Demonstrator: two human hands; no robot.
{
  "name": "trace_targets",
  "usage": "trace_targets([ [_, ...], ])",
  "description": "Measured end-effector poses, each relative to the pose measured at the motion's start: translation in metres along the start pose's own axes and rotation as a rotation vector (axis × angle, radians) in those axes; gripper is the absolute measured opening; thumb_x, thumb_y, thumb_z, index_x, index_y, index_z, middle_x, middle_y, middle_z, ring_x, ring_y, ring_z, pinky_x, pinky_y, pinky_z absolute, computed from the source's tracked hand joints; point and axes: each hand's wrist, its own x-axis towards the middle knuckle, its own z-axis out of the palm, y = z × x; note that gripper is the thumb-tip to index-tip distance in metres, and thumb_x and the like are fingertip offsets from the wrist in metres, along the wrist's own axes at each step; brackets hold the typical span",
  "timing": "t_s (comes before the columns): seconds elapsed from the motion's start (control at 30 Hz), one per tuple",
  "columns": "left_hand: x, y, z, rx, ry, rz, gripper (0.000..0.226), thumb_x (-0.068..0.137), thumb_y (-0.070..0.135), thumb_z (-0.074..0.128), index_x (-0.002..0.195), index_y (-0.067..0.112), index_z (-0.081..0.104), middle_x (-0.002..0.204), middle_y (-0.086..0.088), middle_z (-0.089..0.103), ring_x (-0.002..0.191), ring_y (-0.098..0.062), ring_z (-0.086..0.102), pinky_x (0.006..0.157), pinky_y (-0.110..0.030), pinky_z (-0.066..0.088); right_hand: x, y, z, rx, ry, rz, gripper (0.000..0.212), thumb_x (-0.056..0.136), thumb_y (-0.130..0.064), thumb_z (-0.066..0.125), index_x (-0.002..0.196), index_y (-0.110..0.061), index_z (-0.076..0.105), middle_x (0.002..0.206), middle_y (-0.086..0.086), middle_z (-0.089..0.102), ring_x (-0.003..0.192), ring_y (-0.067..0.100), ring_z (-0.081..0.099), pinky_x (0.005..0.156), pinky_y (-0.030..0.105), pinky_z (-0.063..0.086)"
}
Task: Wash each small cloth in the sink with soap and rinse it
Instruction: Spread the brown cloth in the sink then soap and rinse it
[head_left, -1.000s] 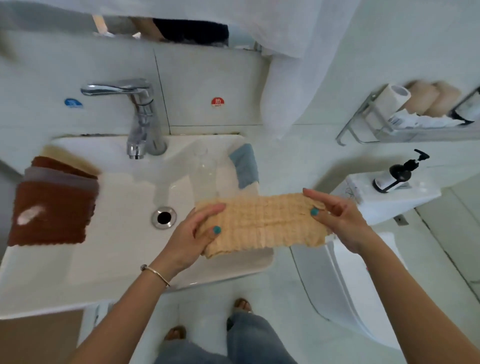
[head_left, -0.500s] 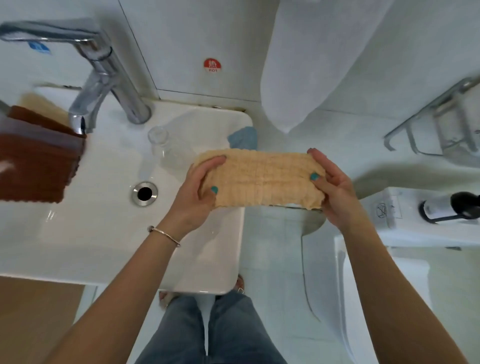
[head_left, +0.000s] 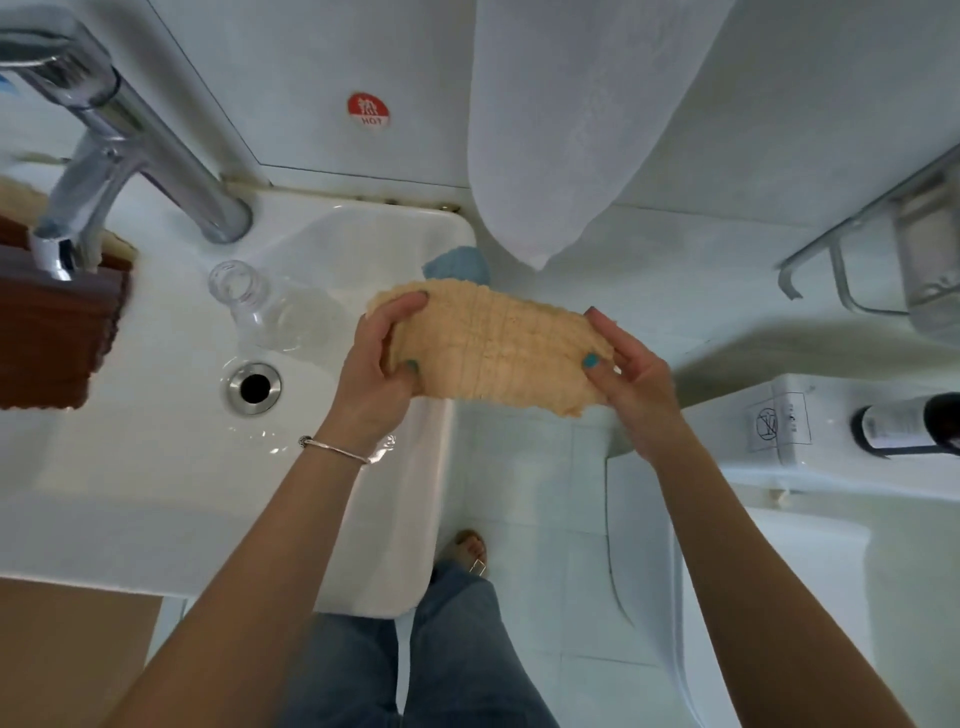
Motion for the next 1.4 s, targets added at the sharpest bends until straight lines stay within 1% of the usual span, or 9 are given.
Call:
trace_targets([
  [0.2,-0.003,-0.022,-0.018,-0.033,-0.09,-0.006,0.061,0.079,0.024,0.067,0.136,0.036,0.048,0.138,0.012,0.044,0.13,-0.012,0.047,0.101,-0.045,0.048,0.0,0.01,0.004,-0.084,0.052,-0.017,0.044,0.091,-0.008,0.064,0.128,-0.032,0.056,0.127,-0.015,0.058,0.115,-0.006,0.056,0.091,0.02,0.052],
  [0.33,-0.002,-0.028,-0.019,-0.002,-0.099,0.0,0.061,0.082,0.017,0.063,0.135,0.042,0.048,0.131,0.018,0.045,0.129,-0.013,0.046,0.104,-0.051,0.044,0.0,0.01,0.004,-0.089,0.042,-0.006,0.046,0.092,-0.007,0.063,0.132,-0.026,0.052,0.126,-0.015,0.057,0.122,0.003,0.054,0.089,0.018,0.053],
  [0.47,-0.005,-0.032,-0.015,-0.012,-0.107,0.014,0.063,0.084,0.014,0.063,0.128,0.057,0.046,0.132,0.023,0.043,0.125,-0.015,0.05,0.102,-0.042,0.046,-0.001,0.011,0.008,-0.139,0.059,0.012,0.046,0.091,-0.012,0.064,0.132,-0.029,0.053,0.134,-0.01,0.053,0.128,0.01,0.05,0.093,0.02,0.052],
  [0.63,-0.014,-0.041,-0.017,0.057,-0.094,-0.101,0.053,0.09,0.011,0.065,0.129,0.043,0.049,0.128,0.003,0.053,0.085,-0.017,0.056,0.082,-0.034,0.053,-0.008,0.003,0.013,-0.456,0.14,0.076,0.048,0.091,-0.027,0.067,0.136,-0.038,0.052,0.156,-0.009,0.028,0.11,0.006,0.056,0.082,0.014,0.048],
  [0.73,-0.03,-0.035,-0.042,0.084,-0.077,-0.149,0.035,0.089,0.017,0.068,0.116,0.038,0.061,0.115,0.002,0.063,0.074,-0.013,0.059,0.071,-0.025,0.054,-0.025,-0.018,0.037,-0.464,0.181,-0.005,0.038,0.091,-0.026,0.068,0.126,-0.037,0.06,0.139,-0.01,0.043,0.102,0.002,0.056,0.076,0.01,0.045],
  [0.9,-0.064,-0.012,-0.129,0.212,-0.067,-0.062,0.021,0.089,0.019,0.068,0.103,0.035,0.068,0.094,0.011,0.068,0.065,-0.003,0.059,0.067,-0.013,0.048,-0.067,-0.053,0.142,-0.375,-0.082,-0.179,0.03,0.087,-0.01,0.071,0.103,-0.034,0.064,0.116,0.001,0.061,0.077,-0.004,0.056,0.07,0.01,0.046],
  [1.17,-0.062,-0.01,-0.337,0.354,0.075,0.073,0.029,0.082,0.015,0.072,0.099,0.038,0.069,0.086,0.012,0.069,0.073,-0.019,0.057,0.068,-0.017,0.047,-0.064,-0.038,0.344,-0.381,-0.517,-0.127,0.022,0.084,-0.008,0.074,0.094,-0.027,0.068,0.094,-0.006,0.068,0.073,-0.002,0.058,0.073,0.015,0.048],
  [1.3,-0.018,-0.02,-0.431,0.397,0.118,0.175,0.042,0.082,0.013,0.075,0.099,0.05,0.062,0.097,0.012,0.063,0.073,0.003,0.053,0.072,-0.01,0.044,-0.029,-0.025,0.446,-0.379,-0.485,-0.139,0.018,0.084,-0.005,0.073,0.098,-0.017,0.071,0.102,0.009,0.071,0.08,0.017,0.062,0.082,0.027,0.051],
  [1.4,0.024,-0.038,-0.477,0.479,0.034,0.218,0.058,0.08,0.018,0.077,0.1,0.069,0.055,0.107,0.017,0.058,0.083,0.005,0.053,0.076,-0.013,0.043,0.005,-0.018,0.5,-0.351,-0.358,-0.166,0.026,0.081,-0.002,0.075,0.102,-0.016,0.07,0.102,0.003,0.069,0.08,0.008,0.061,0.082,0.021,0.049],
])
